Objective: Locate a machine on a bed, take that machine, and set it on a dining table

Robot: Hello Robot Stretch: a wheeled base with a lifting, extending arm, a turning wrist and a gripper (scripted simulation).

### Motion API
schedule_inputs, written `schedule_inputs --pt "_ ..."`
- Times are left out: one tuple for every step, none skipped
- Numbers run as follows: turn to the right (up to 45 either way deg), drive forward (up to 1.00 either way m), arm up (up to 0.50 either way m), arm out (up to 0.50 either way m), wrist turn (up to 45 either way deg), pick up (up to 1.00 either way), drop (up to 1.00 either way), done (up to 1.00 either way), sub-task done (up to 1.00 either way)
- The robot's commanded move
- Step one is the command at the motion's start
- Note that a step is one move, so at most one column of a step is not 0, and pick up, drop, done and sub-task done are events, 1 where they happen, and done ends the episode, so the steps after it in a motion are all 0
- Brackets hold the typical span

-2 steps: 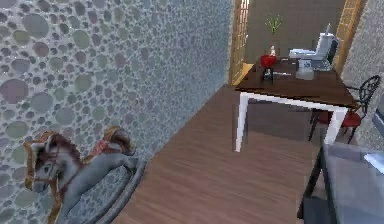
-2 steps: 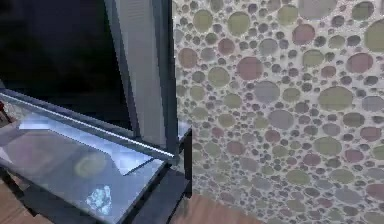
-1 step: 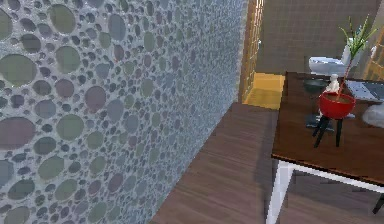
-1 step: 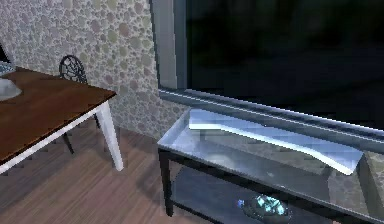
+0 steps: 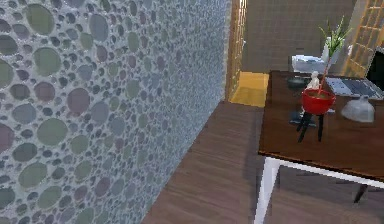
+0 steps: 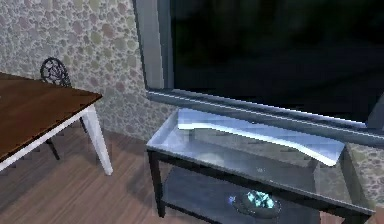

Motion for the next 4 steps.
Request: schedule_inputs --pt "0.0 0.95 0.0 0.0 0.0 0.0 0.0 0.0 0.0" --pt "21.0 0.0 0.0 0.0 0.0 0.0 0.0 0.0 0.0" --pt "0.0 1.0 0.0 0.0 0.0 0.0 0.0 0.0 0.0" --pt "0.0 0.95 0.0 0.0 0.0 0.0 0.0 0.0 0.0"
